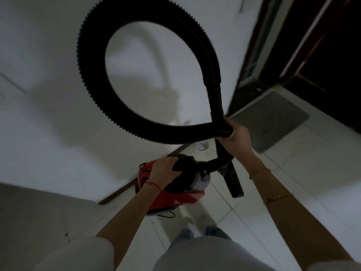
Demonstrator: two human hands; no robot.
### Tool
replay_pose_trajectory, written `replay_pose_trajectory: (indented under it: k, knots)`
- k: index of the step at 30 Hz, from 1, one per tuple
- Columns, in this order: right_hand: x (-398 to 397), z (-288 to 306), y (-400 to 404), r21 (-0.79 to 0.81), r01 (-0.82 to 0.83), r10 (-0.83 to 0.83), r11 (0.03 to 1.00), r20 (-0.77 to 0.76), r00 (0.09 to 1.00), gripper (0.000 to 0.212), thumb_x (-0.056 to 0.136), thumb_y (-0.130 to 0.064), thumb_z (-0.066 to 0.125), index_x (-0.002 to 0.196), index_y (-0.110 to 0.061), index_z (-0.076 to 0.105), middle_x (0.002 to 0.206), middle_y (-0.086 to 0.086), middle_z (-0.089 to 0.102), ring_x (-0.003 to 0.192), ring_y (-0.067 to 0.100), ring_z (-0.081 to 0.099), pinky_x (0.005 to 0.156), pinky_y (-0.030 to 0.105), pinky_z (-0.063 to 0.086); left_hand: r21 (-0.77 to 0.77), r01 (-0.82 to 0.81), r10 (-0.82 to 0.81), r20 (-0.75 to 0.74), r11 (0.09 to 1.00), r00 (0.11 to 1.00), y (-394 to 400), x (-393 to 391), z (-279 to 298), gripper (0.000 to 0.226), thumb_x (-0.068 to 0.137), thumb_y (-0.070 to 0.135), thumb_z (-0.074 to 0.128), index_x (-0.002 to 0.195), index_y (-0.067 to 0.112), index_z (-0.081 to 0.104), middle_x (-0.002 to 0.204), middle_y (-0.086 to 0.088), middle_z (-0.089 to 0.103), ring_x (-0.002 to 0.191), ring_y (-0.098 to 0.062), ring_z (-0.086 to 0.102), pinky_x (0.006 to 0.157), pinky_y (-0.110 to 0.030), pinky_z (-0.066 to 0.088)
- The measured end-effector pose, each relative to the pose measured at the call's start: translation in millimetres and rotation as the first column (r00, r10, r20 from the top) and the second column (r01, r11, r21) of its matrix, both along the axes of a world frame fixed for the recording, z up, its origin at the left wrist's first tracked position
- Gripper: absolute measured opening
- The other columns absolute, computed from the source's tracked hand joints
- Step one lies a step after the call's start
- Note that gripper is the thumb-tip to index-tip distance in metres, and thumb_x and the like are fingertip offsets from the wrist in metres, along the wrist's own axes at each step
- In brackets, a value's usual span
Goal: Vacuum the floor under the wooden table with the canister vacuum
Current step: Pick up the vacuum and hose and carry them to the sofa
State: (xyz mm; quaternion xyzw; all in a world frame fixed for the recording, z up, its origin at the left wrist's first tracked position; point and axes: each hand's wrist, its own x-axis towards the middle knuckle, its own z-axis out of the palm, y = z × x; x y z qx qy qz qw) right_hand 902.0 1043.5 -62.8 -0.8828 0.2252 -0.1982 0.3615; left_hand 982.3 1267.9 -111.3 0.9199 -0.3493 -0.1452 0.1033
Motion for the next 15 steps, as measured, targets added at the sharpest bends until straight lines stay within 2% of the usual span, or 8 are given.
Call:
replay_pose_trajectory:
  k: [5, 9, 12, 15]
  knots:
    - [-67.8, 2.1, -5.9, 0.0, 0.228, -0.228, 0.974, -0.006, 0.974, 0.047, 0.074, -0.024, 0.073, 0.12, -0.021, 0.063, 0.087, 0.001, 0.073, 0.08, 0.022, 0.069, 0.073, 0.036, 0.056, -0.026, 0.209, -0.209, 0.014, 0.977, 0.978, -24.8, -19.3, 6.7, 0.022, 0.086, 0.031, 0.056, 0.098, 0.013, 0.061, 0.093, -0.003, 0.067, 0.089, -0.021, 0.062, 0.064, -0.022, 0.035]
    - [-125.8, 6.8, -4.6, -0.012, 0.38, -0.38, 0.925, 0.029, 0.925, 0.049, 0.072, -0.04, 0.064, 0.116, -0.021, 0.064, 0.082, 0.001, 0.073, 0.076, 0.023, 0.07, 0.07, 0.04, 0.056, -0.077, 0.368, -0.371, -0.03, 0.927, 0.928, -49.6, -39.3, 5.8, 0.018, 0.084, 0.031, 0.059, 0.089, 0.014, 0.06, 0.087, -0.002, 0.067, 0.084, -0.019, 0.063, 0.064, -0.021, 0.036]
    - [-173.5, 8.2, -3.6, -0.002, 0.5, -0.5, 0.866, 0.038, 0.865, 0.049, 0.071, -0.038, 0.063, 0.117, -0.02, 0.063, 0.08, 0.002, 0.073, 0.075, 0.025, 0.07, 0.069, 0.042, 0.056, -0.067, 0.486, -0.49, -0.056, 0.871, 0.87, -72.6, -63.8, 5.4, 0.018, 0.083, 0.031, 0.062, 0.09, 0.015, 0.062, 0.086, 0.0, 0.067, 0.082, -0.017, 0.064, 0.064, -0.024, 0.043]
    - [-224.0, 8.5, -1.9, 0.024, 0.604, -0.605, 0.796, 0.047, 0.795, 0.05, 0.073, -0.029, 0.069, 0.122, -0.021, 0.062, 0.086, 0.004, 0.074, 0.082, 0.026, 0.07, 0.072, 0.043, 0.056, -0.076, 0.59, -0.594, -0.05, 0.804, 0.803, -96.9, -95.2, 6.9, 0.018, 0.082, 0.031, 0.062, 0.087, 0.015, 0.062, 0.084, 0.0, 0.067, 0.08, -0.018, 0.063, 0.062, -0.026, 0.044]
